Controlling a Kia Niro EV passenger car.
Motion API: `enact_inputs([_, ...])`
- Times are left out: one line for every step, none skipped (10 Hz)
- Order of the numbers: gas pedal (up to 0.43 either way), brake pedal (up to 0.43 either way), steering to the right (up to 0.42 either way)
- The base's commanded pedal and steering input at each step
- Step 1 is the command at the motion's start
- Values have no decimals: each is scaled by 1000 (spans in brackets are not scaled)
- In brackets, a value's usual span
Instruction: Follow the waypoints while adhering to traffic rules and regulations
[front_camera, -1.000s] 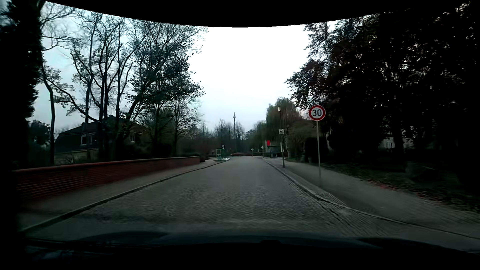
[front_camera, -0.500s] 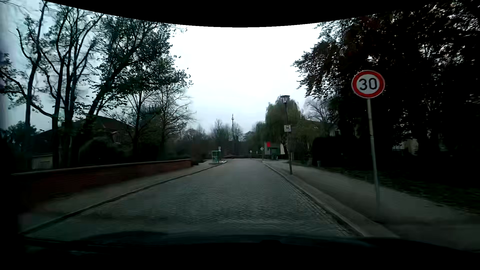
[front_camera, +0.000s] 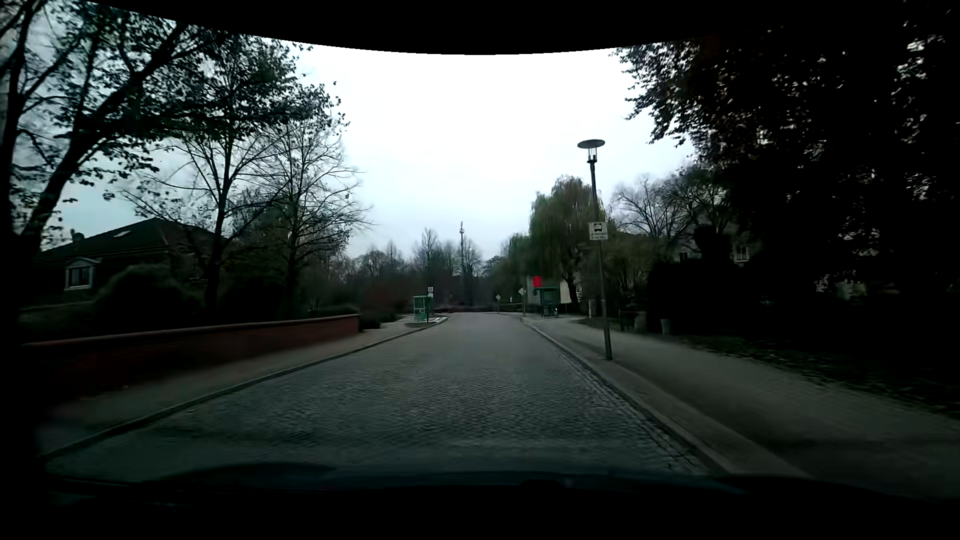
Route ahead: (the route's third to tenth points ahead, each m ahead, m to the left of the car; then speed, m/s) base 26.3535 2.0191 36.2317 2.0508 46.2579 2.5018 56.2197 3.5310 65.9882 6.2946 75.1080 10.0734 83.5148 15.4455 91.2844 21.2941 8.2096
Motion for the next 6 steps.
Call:
enact_inputs([138,0,-7])
enact_inputs([138,0,-6])
enact_inputs([138,0,-7])
enact_inputs([138,0,-8])
enact_inputs([138,0,-12])
enact_inputs([138,0,-14])
